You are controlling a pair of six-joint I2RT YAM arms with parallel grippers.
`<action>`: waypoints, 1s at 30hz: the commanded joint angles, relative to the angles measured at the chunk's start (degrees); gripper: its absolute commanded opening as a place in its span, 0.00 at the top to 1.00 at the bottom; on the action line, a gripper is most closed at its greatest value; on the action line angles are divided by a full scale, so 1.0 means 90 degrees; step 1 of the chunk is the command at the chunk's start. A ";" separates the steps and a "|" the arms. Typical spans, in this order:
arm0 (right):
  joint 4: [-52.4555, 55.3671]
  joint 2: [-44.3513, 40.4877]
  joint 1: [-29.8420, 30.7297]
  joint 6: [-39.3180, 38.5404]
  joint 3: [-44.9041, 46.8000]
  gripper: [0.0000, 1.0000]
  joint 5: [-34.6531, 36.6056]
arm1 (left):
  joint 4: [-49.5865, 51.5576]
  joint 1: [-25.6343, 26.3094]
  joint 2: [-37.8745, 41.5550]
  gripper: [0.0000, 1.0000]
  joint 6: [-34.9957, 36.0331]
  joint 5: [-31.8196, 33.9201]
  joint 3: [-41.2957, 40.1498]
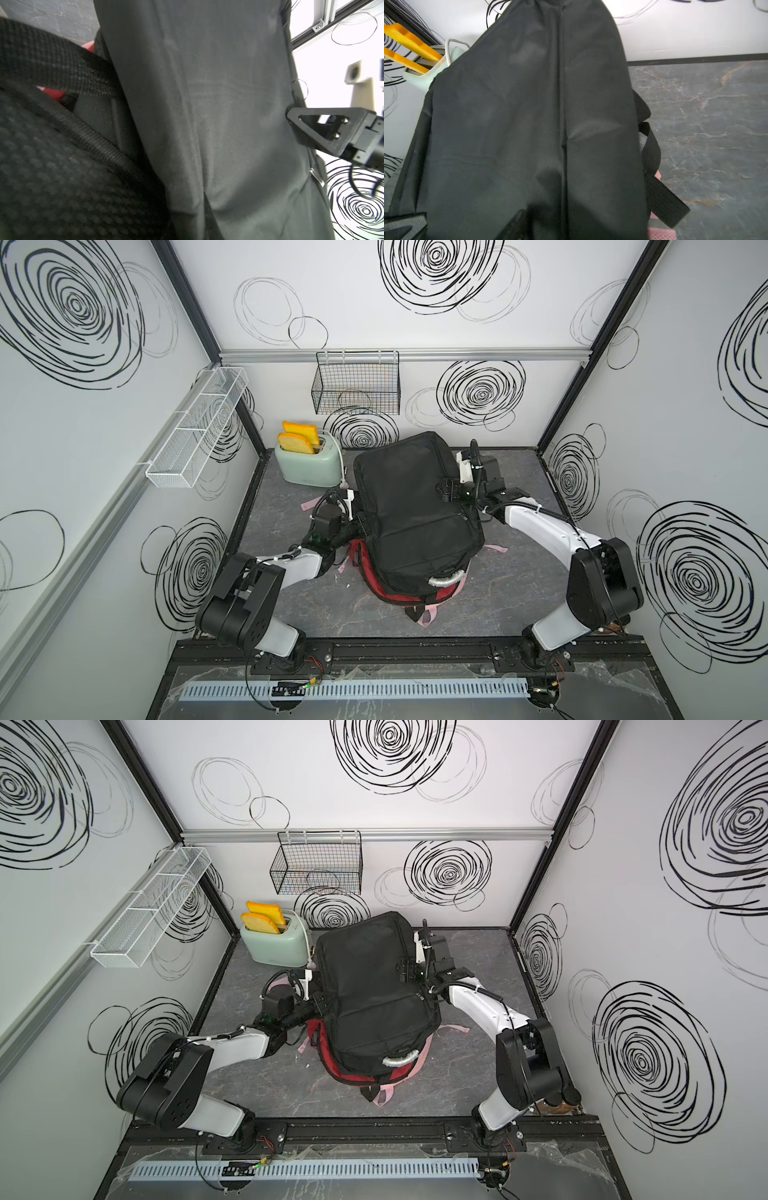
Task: Zip up the backpack
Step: Pick up the backpack from the backpack.
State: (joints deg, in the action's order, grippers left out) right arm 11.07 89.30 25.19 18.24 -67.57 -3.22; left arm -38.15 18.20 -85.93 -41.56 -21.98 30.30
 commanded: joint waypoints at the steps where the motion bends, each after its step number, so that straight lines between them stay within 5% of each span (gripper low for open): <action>1: 0.0665 -0.0204 0.0500 -0.0218 -0.0322 0.65 0.0296 | 0.0263 0.0048 -0.0121 1.00 0.0009 0.0082 -0.0135; 5: 0.1001 -0.0308 0.0620 -0.0327 -0.0574 1.00 0.0586 | 0.0407 0.0033 0.0036 1.00 0.0018 0.0300 -0.0172; 7: 0.1070 -0.0402 0.0650 -0.0323 -0.0677 1.00 0.0570 | 0.0548 0.0027 0.0178 0.95 0.0046 0.0504 -0.0210; 11: 0.1134 -0.0629 0.0676 -0.0224 -0.0952 1.00 0.0267 | 0.0889 -0.0016 0.0529 0.39 0.0121 0.0848 -0.0284; 14: 0.1282 -0.0746 0.0666 -0.0081 -0.1308 1.00 0.0309 | 0.0890 -0.0066 0.0806 0.27 0.0042 0.1006 -0.0436; 30: 0.4599 0.0056 0.0170 -0.0226 -0.5408 1.00 0.2860 | 0.1282 -0.0470 0.1803 0.22 -0.0079 0.1592 -0.0848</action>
State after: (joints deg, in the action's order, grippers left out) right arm 48.16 89.89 28.16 15.86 -110.43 14.09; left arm -27.51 14.48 -70.70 -41.82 -9.85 23.09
